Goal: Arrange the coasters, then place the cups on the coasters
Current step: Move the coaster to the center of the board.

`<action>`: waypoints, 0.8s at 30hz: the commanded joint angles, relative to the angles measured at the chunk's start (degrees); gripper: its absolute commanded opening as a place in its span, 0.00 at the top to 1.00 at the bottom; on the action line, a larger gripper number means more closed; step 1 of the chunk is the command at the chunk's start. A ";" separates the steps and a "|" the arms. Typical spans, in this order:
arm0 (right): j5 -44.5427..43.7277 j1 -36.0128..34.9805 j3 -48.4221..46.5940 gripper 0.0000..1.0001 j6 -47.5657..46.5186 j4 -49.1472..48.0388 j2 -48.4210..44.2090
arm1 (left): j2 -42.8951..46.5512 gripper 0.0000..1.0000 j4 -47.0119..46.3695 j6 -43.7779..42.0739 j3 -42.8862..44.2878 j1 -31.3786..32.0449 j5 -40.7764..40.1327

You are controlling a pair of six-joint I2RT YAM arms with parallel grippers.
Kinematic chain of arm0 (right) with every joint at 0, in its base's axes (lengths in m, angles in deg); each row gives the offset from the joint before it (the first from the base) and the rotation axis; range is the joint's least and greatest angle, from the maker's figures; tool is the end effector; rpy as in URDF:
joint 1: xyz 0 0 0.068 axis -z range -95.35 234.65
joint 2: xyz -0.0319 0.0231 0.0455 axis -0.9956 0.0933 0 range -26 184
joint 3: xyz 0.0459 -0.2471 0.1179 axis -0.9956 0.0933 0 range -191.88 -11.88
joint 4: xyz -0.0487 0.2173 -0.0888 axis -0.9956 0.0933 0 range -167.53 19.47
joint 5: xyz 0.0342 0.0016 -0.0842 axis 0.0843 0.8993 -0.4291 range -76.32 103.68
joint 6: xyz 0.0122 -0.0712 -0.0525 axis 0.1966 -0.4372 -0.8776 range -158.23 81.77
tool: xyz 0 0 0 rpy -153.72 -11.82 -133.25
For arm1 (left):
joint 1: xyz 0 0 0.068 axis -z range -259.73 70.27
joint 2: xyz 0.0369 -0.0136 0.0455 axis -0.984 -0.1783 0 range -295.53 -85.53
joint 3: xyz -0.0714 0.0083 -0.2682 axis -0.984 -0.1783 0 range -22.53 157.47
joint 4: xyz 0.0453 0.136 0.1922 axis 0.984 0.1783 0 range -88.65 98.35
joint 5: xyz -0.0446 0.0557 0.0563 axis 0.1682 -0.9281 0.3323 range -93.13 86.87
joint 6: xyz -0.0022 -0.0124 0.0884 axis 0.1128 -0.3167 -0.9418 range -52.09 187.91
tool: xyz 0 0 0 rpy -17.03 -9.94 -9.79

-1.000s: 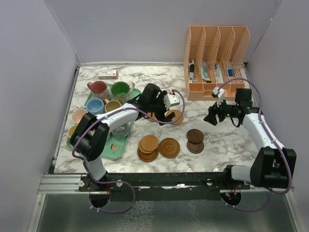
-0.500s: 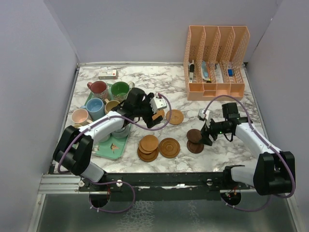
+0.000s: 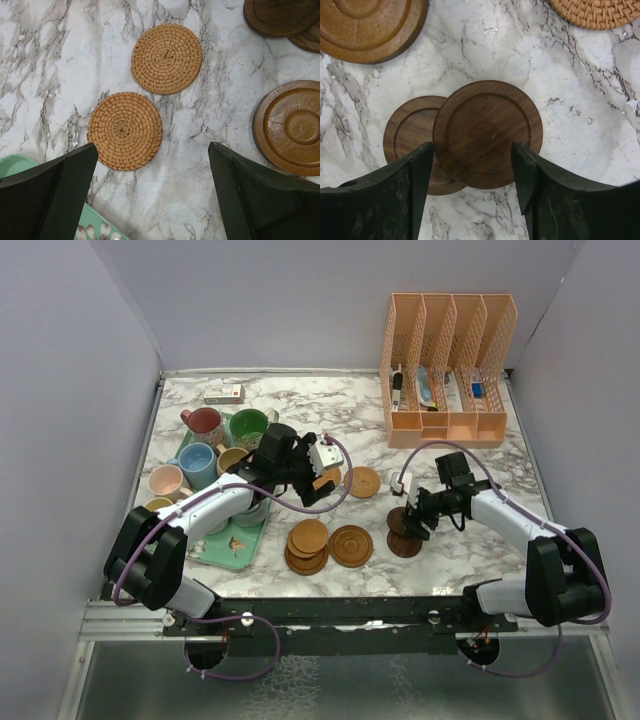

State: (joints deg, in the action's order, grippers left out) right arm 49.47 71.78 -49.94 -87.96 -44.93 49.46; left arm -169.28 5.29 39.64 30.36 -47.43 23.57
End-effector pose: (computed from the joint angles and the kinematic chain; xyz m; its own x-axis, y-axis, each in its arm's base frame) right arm 0.1967 0.0927 0.1566 -0.3055 -0.7047 -0.6404 -0.9418 0.3227 0.0942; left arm 0.2604 -0.2070 0.2359 -0.0511 0.5329 -0.8446 0.9236 0.3470 0.1631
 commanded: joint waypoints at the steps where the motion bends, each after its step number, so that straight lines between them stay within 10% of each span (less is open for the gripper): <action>1: -5.96 -1.28 0.05 0.39 2.79 -6.03 2.18 | 1.51 0.03 -0.51 -0.95 -0.65 -0.39 -0.67; 24: -14.42 -1.29 -16.39 0.54 13.66 -11.78 23.33 | 4.56 0.03 -1.90 -2.04 -2.47 -0.54 -1.36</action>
State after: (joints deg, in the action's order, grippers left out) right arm 37.76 70.73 -64.65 -76.77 -55.96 69.35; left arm -166.70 5.05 38.57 28.81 -47.54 22.30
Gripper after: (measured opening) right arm 0.465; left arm 0.972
